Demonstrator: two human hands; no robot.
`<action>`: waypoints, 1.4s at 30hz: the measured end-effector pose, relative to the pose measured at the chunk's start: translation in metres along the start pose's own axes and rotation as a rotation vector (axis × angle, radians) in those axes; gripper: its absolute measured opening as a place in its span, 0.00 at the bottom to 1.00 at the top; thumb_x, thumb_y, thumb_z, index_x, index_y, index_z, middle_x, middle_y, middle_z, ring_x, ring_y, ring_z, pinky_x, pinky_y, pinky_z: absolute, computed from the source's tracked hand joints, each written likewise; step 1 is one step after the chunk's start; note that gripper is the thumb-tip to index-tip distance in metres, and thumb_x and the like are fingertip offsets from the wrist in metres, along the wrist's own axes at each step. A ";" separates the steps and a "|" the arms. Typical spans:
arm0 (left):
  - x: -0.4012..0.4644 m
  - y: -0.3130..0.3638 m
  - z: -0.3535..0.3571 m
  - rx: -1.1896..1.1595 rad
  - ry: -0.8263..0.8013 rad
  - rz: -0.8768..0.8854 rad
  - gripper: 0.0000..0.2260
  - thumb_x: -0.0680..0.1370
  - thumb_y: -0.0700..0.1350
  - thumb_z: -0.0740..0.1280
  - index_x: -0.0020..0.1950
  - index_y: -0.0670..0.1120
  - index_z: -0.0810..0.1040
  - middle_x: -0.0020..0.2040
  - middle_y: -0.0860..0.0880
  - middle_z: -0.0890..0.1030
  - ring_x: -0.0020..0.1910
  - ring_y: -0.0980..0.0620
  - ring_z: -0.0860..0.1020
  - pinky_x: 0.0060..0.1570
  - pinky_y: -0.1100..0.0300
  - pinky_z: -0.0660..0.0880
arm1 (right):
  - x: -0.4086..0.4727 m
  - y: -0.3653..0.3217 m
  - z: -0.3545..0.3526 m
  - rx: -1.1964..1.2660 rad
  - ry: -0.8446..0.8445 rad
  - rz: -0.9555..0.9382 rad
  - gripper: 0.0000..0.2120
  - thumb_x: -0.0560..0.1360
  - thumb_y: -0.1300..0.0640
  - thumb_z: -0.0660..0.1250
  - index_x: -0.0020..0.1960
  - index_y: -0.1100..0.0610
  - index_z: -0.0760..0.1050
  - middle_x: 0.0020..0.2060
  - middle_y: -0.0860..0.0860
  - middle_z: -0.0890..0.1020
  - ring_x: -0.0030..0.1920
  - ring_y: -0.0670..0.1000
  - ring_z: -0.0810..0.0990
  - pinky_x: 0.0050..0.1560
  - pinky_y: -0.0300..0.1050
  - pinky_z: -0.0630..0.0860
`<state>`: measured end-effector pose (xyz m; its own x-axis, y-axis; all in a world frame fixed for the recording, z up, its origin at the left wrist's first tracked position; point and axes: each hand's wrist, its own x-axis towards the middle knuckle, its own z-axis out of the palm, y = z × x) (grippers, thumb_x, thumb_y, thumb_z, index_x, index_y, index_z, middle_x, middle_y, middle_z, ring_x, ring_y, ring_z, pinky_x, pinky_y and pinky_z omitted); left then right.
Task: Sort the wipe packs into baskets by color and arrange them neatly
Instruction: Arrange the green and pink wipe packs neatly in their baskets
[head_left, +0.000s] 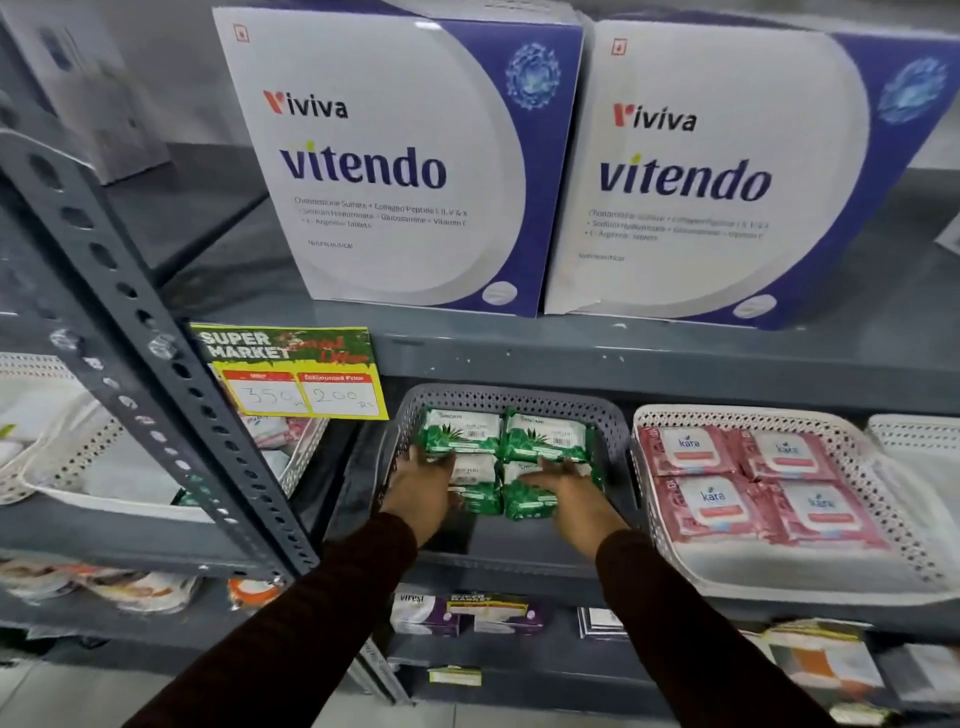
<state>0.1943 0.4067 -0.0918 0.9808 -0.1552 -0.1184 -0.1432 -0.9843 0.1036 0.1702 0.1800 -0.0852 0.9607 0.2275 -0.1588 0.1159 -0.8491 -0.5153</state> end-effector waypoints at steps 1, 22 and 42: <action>0.001 -0.001 0.002 -0.031 0.006 0.000 0.25 0.80 0.46 0.64 0.76 0.50 0.62 0.70 0.33 0.64 0.64 0.33 0.68 0.65 0.50 0.70 | 0.001 -0.001 0.004 -0.022 -0.001 -0.010 0.48 0.67 0.85 0.53 0.74 0.43 0.69 0.81 0.52 0.54 0.81 0.58 0.46 0.80 0.60 0.51; 0.062 0.030 0.026 0.018 -0.009 0.123 0.26 0.82 0.55 0.42 0.78 0.50 0.38 0.79 0.50 0.39 0.77 0.44 0.37 0.75 0.40 0.39 | 0.075 0.015 0.026 -0.317 0.115 0.053 0.28 0.82 0.41 0.40 0.81 0.46 0.43 0.82 0.51 0.44 0.81 0.53 0.41 0.75 0.62 0.32; 0.039 0.304 0.022 -0.307 0.237 0.480 0.23 0.80 0.46 0.56 0.74 0.39 0.63 0.75 0.39 0.65 0.74 0.41 0.62 0.75 0.50 0.51 | -0.070 0.239 -0.116 -0.079 0.444 0.254 0.22 0.83 0.53 0.55 0.76 0.50 0.66 0.79 0.55 0.63 0.80 0.57 0.55 0.78 0.58 0.55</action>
<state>0.1857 0.1001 -0.0864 0.8242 -0.5170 0.2313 -0.5659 -0.7345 0.3746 0.1603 -0.0938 -0.0995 0.9736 -0.1997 0.1108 -0.1324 -0.8888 -0.4387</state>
